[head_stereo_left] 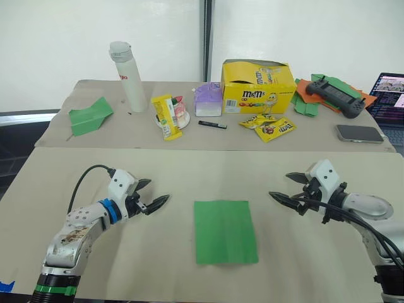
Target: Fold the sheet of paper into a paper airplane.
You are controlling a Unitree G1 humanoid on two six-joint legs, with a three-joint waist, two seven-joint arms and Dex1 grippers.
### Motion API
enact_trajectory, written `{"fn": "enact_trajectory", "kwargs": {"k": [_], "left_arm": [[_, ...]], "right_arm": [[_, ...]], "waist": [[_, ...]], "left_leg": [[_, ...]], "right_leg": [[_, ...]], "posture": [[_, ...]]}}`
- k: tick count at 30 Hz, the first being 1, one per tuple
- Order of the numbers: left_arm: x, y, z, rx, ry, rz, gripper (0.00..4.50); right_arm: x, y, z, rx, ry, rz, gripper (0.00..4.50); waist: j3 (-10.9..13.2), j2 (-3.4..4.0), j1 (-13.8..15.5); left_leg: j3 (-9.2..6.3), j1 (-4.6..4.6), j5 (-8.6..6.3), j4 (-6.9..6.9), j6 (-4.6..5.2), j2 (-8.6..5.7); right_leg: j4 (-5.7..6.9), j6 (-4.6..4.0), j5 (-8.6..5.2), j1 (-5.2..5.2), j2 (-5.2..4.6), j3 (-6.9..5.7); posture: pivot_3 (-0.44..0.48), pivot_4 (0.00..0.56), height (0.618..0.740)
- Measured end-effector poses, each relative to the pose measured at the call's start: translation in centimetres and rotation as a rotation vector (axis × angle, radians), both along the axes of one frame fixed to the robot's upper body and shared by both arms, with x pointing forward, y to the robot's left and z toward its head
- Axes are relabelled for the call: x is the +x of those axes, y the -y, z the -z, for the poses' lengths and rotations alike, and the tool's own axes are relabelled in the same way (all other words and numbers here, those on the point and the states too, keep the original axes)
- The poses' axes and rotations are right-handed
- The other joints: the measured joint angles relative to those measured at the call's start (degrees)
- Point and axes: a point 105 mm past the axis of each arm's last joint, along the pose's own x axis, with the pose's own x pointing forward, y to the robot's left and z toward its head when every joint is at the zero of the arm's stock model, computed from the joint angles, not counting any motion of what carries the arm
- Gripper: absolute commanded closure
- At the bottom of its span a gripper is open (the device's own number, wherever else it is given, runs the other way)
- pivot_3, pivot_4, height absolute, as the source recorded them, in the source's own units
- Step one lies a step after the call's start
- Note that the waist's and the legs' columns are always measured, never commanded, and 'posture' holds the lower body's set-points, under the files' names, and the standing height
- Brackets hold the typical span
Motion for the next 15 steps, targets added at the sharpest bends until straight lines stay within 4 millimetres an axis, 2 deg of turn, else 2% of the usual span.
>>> {"fn": "enact_trajectory", "kwargs": {"k": [2,6,7,9,10,11,15], "left_arm": [[-0.1,0.2,-0.2,-0.009,-0.003,0.028,0.0],[-1.9,2.3,-3.0,-0.001,0.007,0.328,0.0],[-2.2,2.9,-3.7,0.011,0.021,0.393,0.53],[-2.9,4.1,-4.4,0.009,0.021,0.514,1.11],[-3.1,4.4,-4.4,0.007,0.014,0.543,1.26],[-3.4,4.9,-4.3,0.01,0.0,0.584,1.84],[-3.9,6.0,-3.8,0.055,-0.033,0.682,3.07]], "right_arm": [[-0.2,0.0,0.0,0.006,-0.013,-0.011,0.02],[-2.9,-1.2,-0.2,-0.014,-0.102,-0.145,0.02],[-3.3,-1.6,-0.5,-0.012,-0.107,-0.169,0.26],[-4.5,-2.2,-0.6,-0.026,-0.132,-0.215,0.82],[-4.8,-2.3,-0.5,-0.032,-0.148,-0.226,1.06],[-5.4,-2.4,-0.1,-0.04,-0.173,-0.237,1.56],[-6.9,-3.6,0.6,-0.051,-0.208,-0.287,2.85]], "waist": [[0.0,0.0,0.04],[0.0,0.02,0.12],[-0.01,0.03,0.06],[-0.01,0.03,-0.02],[-0.01,0.03,-0.12],[-0.01,0.02,-0.18],[0.0,0.02,-0.22]], "left_leg": [[0.01,-0.02,0.0,0.0,0.0,0.0],[0.15,-0.08,0.0,0.01,0.0,0.01],[0.18,-0.02,0.0,0.01,0.0,0.01],[0.41,0.01,0.0,0.01,0.0,0.02],[0.45,0.01,-0.01,0.01,0.01,0.05],[0.47,0.0,-0.01,0.01,0.01,0.05],[0.48,-0.01,-0.01,0.01,0.01,0.06]], "right_leg": [[0.01,0.0,0.0,-0.01,0.0,0.0],[-0.02,0.0,0.0,-0.02,0.0,-0.07],[-0.02,0.0,0.0,0.04,-0.01,-0.04],[-0.01,0.01,-0.01,0.05,0.0,0.0],[-0.02,0.01,-0.01,0.03,0.02,0.0],[-0.01,0.01,-0.01,0.03,0.02,0.0],[-0.01,0.01,-0.01,0.02,0.03,0.0]], "posture": [[0.0,0.15,0.74],[0.0,0.15,0.74],[0.0,0.15,0.74],[0.0,0.15,0.74],[0.0,0.15,0.74],[0.0,0.15,0.74],[0.0,0.15,0.74]]}}
